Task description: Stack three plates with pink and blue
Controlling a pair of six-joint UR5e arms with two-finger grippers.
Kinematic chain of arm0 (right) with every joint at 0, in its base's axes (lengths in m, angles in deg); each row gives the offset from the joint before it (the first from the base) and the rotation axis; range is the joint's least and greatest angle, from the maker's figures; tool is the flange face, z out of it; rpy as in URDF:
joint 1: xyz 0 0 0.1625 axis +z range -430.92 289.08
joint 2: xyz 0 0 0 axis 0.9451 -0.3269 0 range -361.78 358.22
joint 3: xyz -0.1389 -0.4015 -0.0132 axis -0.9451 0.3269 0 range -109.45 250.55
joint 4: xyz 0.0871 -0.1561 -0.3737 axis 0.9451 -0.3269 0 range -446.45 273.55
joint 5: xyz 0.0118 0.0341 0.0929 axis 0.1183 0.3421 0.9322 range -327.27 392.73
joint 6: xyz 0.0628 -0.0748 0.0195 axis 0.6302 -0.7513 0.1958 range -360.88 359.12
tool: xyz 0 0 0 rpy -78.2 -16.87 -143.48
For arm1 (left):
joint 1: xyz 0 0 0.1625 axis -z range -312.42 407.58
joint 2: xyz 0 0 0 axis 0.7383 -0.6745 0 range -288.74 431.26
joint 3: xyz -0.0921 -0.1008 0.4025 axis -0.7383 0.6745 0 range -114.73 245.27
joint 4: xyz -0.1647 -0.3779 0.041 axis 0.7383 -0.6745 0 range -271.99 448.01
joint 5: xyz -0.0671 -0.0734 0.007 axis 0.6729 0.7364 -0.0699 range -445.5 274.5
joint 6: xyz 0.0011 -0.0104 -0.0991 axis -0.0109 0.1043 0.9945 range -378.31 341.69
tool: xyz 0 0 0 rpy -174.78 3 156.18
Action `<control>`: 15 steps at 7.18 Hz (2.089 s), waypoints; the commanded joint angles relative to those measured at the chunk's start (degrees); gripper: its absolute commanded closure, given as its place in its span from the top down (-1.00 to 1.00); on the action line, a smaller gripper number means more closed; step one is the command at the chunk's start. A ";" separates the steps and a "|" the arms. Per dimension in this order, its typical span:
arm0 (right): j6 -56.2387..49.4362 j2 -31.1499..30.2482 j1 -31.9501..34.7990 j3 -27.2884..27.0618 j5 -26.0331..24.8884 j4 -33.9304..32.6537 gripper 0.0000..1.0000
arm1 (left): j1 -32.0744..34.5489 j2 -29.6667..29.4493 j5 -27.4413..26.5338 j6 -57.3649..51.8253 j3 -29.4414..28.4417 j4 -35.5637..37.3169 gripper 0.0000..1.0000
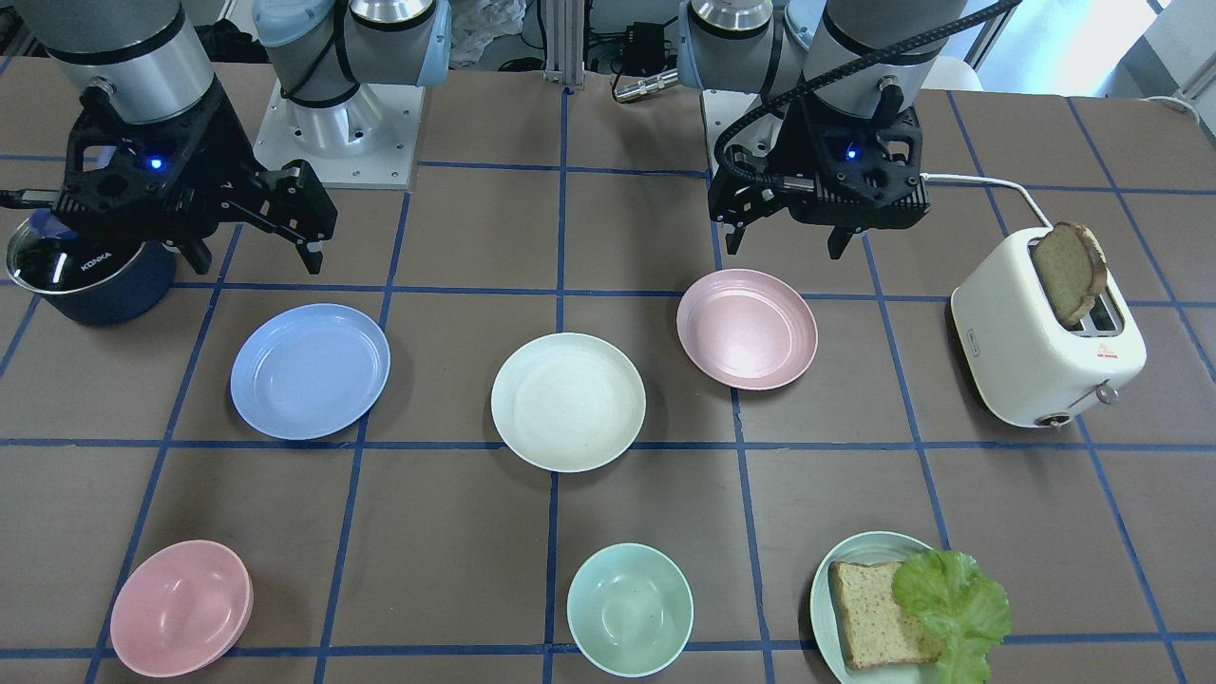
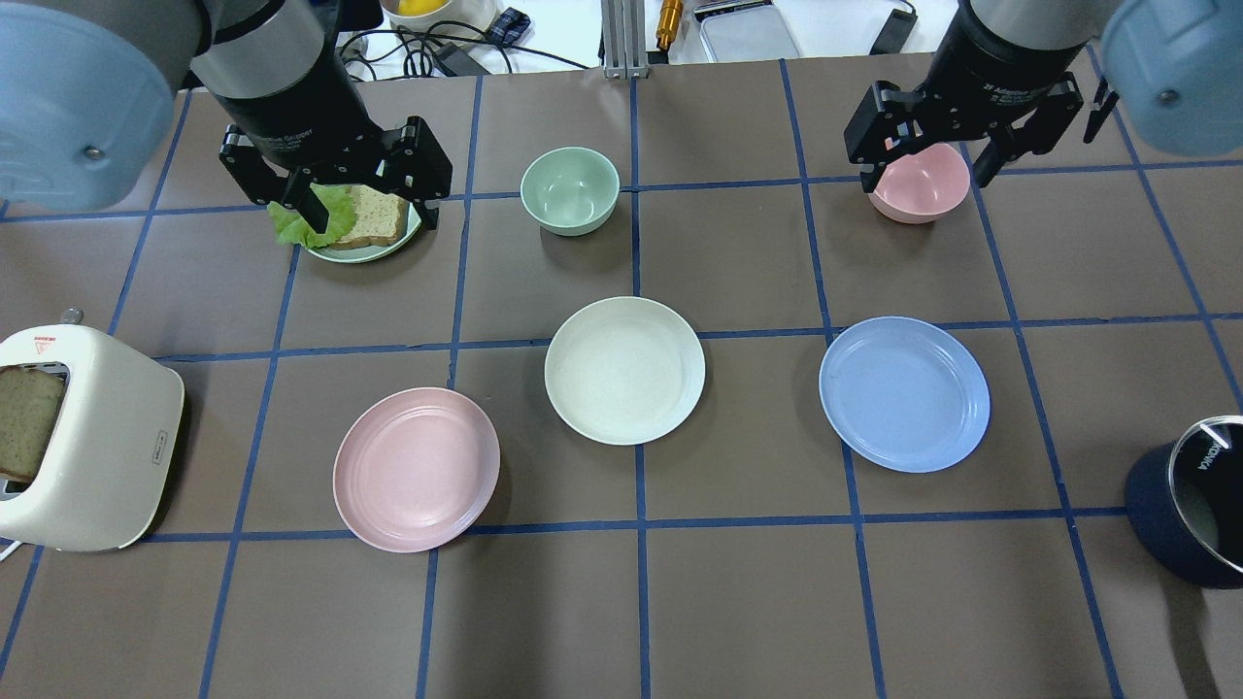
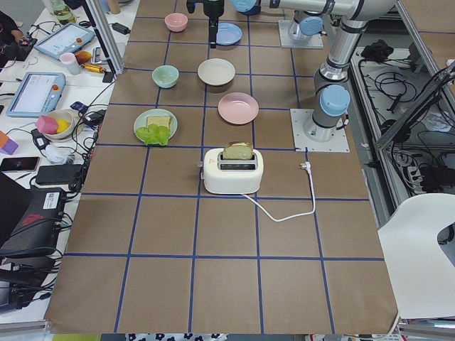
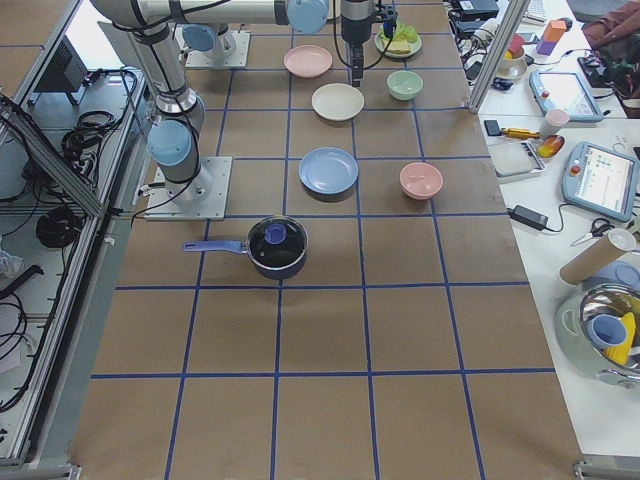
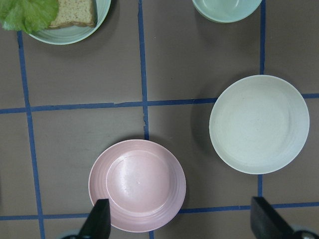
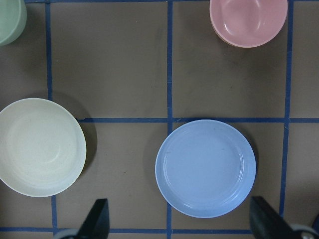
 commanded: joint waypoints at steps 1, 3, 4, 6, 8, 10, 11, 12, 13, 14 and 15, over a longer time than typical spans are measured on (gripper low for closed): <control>0.10 0.14 0.00 0.32 0.01 -0.57 1.00 | -0.81 0.40 0.02 -0.02 -0.20 -1.12 1.00; -0.07 0.14 0.00 0.15 -0.08 -0.39 1.00 | -2.66 1.46 0.10 -0.02 -0.99 -5.52 1.00; -0.68 0.31 -0.09 0.32 -0.78 -0.39 1.00 | -2.58 1.46 0.10 -0.11 -0.82 -5.52 1.00; -0.60 0.06 -0.44 0.67 -0.87 1.79 1.00 | -2.32 1.46 -0.07 0.07 -0.47 -5.61 1.00; -0.43 1.10 0.00 0.84 -0.17 2.07 1.00 | -1.97 -0.10 -0.94 -0.02 -0.55 -5.61 1.00; 0.01 3.20 -0.78 -0.20 -0.43 1.37 1.00 | -1.70 1.10 -0.16 -0.28 0.67 -5.61 1.00; 0.01 6.43 -1.75 -0.21 -1.04 0.67 1.00 | -1.79 -0.80 -0.42 -0.98 2.16 -4.83 1.00; -0.51 7.77 -5.15 -0.55 0.00 0.66 1.00 | -1.79 -2.39 -0.34 -1.16 6.00 -1.60 1.00; -1.12 9.00 -9.45 -1.77 0.18 0.83 1.00 | -1.44 -2.66 -0.34 -0.99 12.83 6.79 1.00; -1.83 9.36 -11.14 -4.31 -0.86 0.75 1.00 | -0.30 -2.06 -0.34 -0.81 20.38 14.18 1.00; -4.10 9.98 -12.90 -8.16 -0.96 -0.38 1.00 | 1.36 -1.35 -0.51 -0.20 27.67 20.08 1.00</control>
